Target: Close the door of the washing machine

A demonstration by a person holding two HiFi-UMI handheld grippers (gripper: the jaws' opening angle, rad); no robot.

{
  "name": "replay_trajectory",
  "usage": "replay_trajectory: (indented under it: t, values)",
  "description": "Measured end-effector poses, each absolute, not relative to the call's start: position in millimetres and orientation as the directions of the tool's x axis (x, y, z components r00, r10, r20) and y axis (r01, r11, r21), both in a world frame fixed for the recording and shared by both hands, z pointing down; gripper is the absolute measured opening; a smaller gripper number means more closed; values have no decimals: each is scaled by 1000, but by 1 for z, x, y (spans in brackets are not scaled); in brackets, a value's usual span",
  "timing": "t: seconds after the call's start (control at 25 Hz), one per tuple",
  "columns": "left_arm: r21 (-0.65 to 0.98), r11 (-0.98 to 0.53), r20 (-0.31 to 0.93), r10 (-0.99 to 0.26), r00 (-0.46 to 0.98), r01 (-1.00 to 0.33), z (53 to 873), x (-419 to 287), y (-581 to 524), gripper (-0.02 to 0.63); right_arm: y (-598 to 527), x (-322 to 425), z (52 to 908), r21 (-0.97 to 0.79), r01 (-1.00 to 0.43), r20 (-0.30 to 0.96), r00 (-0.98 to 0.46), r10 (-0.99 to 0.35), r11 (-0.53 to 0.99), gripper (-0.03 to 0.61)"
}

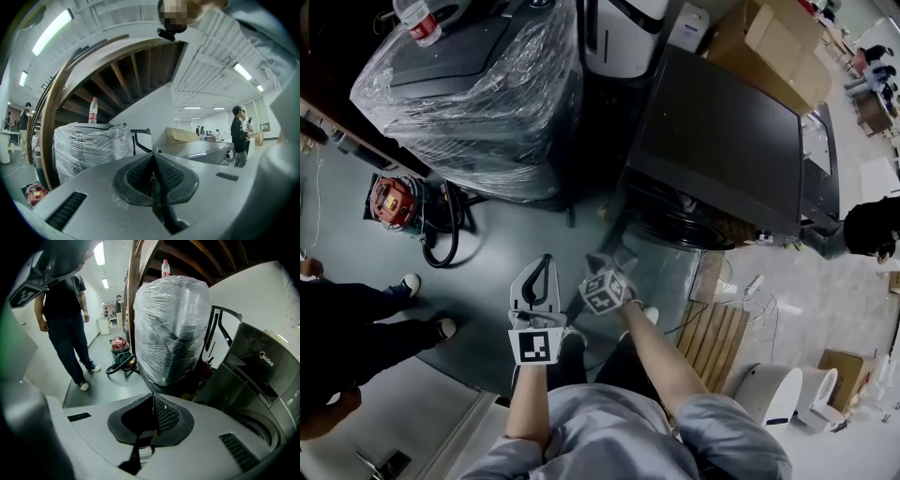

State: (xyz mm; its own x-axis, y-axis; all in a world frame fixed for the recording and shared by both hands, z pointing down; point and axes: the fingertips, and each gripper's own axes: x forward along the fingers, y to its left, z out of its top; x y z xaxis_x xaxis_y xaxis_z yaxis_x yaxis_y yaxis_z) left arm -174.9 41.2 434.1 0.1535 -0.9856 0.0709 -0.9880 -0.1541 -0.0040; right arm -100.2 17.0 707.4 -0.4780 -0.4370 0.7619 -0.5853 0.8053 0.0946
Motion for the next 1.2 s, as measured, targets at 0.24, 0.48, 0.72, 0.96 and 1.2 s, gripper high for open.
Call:
replay_trajectory:
  t: [0.24,0.48,0.72,0.96,1.2]
  values:
    - [-3,-172,63,-983,172,-985,431,-155,36,2,24,-86,705,107,-561,764,-482,-429,821,2]
    - [3,-190,57,-980,189,-982,431,-135,32,2,27,-67,703,97,-573,763,-482,-431,814,2]
    - [7,-205,56,-977,206,-979,431,-119,30,2,29,-48,700,92,-590,763,-476,-438,802,2]
    - [11,-217,68,-974,217,-976,433,-104,31,2,32,-29,698,83,-607,763,-472,-442,791,2]
    - [4,-227,58,-972,227,-974,431,-91,27,1,34,-12,698,81,-613,764,-469,-444,786,2]
